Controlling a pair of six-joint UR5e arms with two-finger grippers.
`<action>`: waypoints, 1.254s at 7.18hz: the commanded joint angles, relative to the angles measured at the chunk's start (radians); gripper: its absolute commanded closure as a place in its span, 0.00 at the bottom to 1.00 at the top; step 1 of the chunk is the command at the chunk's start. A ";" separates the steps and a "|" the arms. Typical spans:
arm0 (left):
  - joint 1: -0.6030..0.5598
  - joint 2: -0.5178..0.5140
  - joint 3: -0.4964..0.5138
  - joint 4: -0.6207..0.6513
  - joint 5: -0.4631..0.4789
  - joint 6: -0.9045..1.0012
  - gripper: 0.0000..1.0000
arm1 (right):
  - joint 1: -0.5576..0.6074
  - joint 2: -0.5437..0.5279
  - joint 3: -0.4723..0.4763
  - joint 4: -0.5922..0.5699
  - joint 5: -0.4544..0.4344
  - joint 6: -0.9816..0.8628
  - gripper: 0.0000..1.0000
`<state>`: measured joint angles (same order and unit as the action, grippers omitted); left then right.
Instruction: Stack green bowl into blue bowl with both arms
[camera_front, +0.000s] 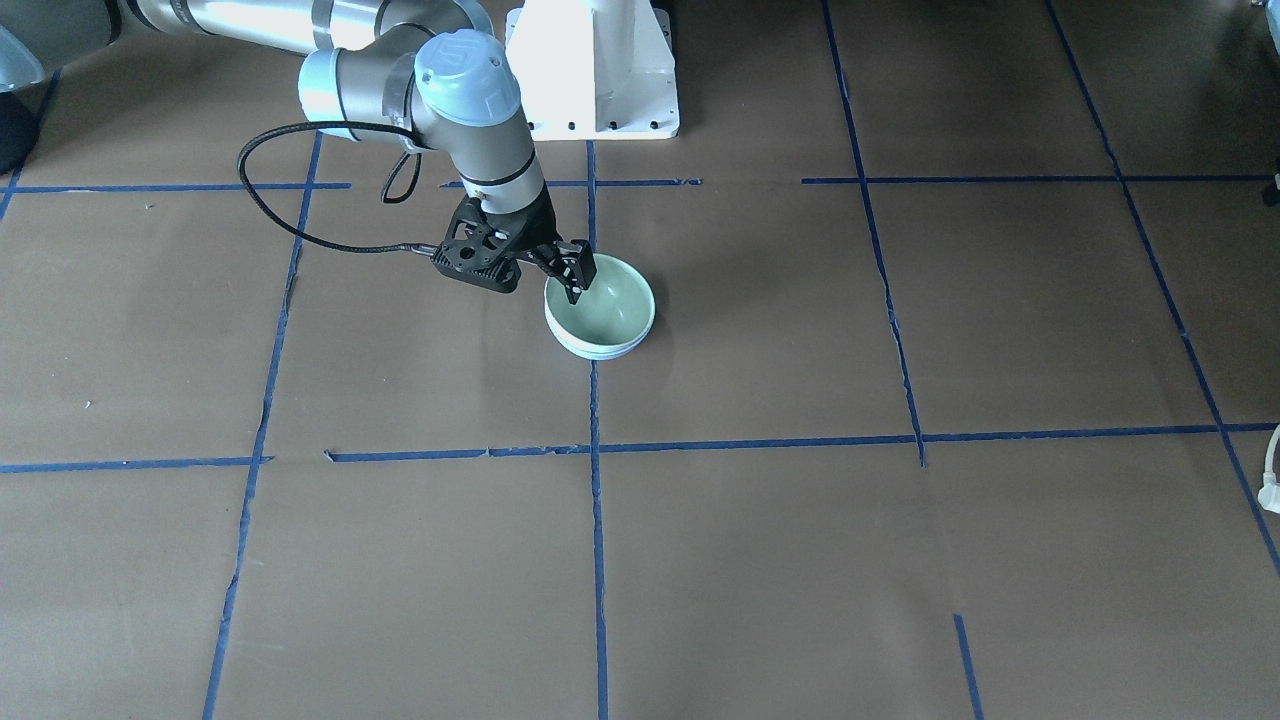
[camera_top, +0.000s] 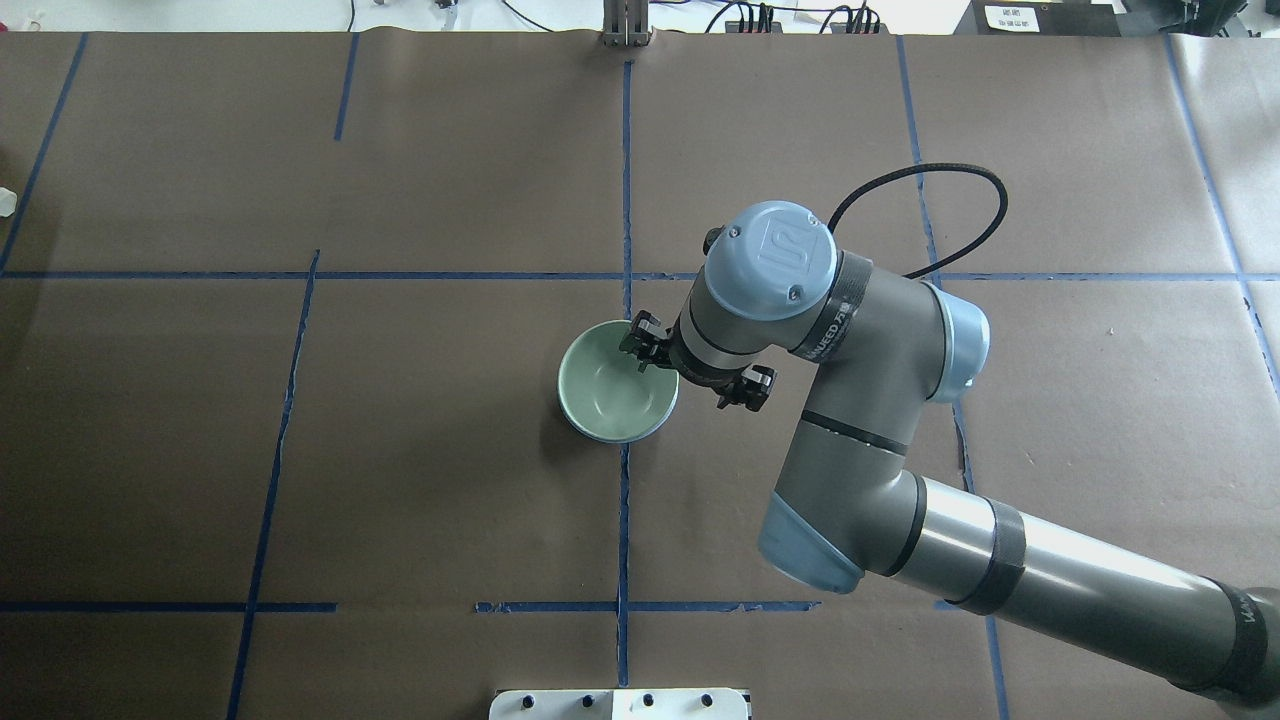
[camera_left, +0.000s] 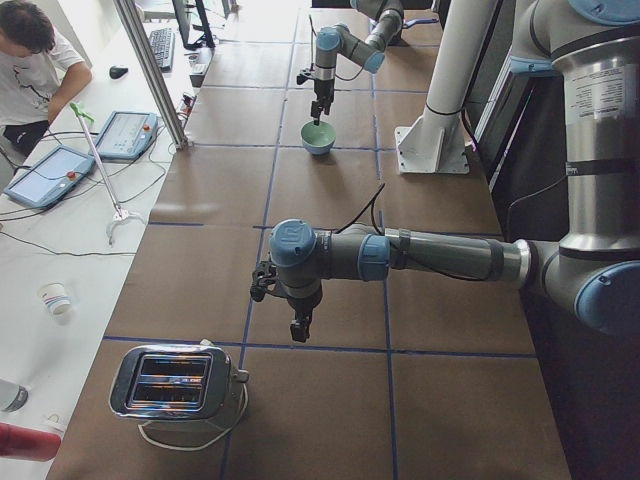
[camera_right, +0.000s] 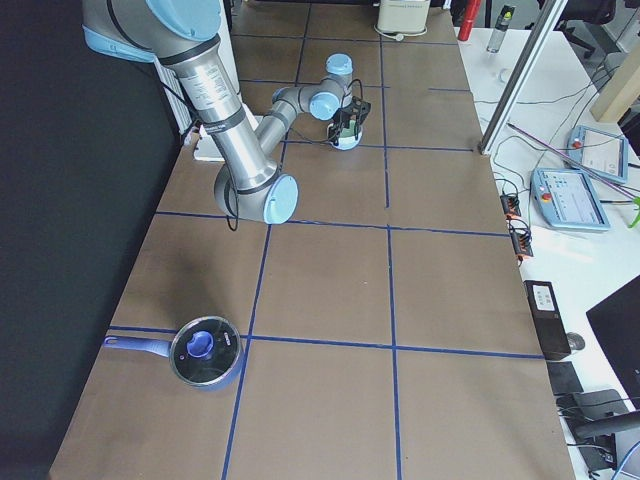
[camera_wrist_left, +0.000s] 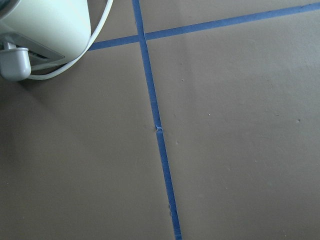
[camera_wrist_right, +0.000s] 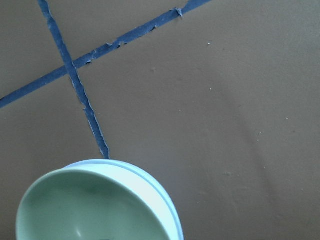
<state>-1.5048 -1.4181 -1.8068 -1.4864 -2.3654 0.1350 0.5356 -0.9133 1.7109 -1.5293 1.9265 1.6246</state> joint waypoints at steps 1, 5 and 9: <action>0.002 -0.001 -0.006 -0.002 0.000 -0.050 0.00 | 0.102 -0.007 0.068 -0.192 0.093 -0.207 0.00; 0.003 -0.007 0.009 -0.003 0.011 -0.100 0.00 | 0.526 -0.311 0.059 -0.236 0.294 -1.067 0.00; 0.003 0.010 0.024 -0.098 0.000 -0.095 0.00 | 0.889 -0.648 0.055 -0.232 0.353 -1.738 0.00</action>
<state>-1.5022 -1.4163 -1.7943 -1.5388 -2.3597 0.0386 1.3278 -1.4632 1.7684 -1.7649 2.2575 0.0668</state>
